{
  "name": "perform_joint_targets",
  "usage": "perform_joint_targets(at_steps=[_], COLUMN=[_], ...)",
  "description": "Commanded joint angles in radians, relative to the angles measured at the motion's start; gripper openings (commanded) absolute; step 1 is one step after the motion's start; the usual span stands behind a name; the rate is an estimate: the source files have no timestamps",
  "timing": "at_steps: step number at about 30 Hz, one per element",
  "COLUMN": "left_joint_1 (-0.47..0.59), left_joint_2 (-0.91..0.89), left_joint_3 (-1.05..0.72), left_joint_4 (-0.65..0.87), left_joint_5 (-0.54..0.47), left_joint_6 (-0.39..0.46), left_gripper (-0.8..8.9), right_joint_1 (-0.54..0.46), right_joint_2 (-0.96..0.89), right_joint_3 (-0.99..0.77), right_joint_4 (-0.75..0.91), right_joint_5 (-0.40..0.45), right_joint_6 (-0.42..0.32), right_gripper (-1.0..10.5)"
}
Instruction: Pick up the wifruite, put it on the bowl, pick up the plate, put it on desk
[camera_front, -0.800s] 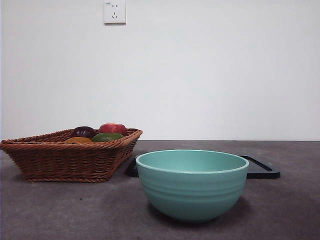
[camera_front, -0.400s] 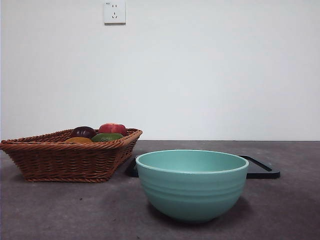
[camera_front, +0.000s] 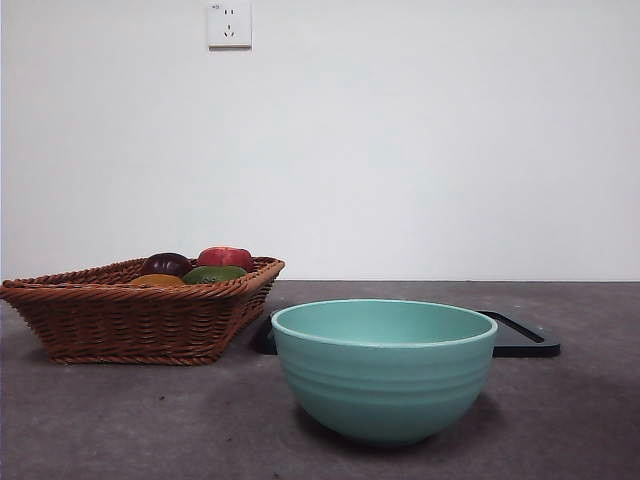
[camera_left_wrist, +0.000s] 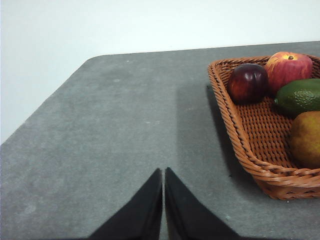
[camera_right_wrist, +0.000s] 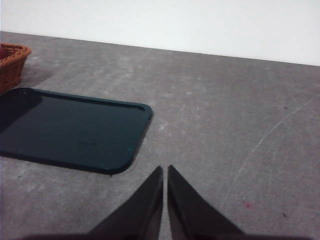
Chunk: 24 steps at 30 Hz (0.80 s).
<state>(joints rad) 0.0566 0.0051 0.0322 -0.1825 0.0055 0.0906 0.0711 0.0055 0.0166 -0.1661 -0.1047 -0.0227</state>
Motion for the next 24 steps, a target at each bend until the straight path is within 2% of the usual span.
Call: perform_joint_targets(at_steps=[1,24], left_joint_1=[0.002,0.002], left_joint_2=[-0.002,-0.002], left_joint_3=[-0.021,-0.021], left_joint_4=[-0.005,-0.005], left_joint_5=[0.001,0.001], left_joint_6=[-0.005,-0.005], left_gripper=[0.07,0.07], right_joint_1=[0.0,0.0], right_joint_2=[-0.002,-0.002], right_joint_3=[-0.006,-0.005], right_joint_4=[-0.006,0.01], right_joint_5=[0.002,0.002], right_joint_6=[0.005,0.005], right_gripper=[0.1,0.1])
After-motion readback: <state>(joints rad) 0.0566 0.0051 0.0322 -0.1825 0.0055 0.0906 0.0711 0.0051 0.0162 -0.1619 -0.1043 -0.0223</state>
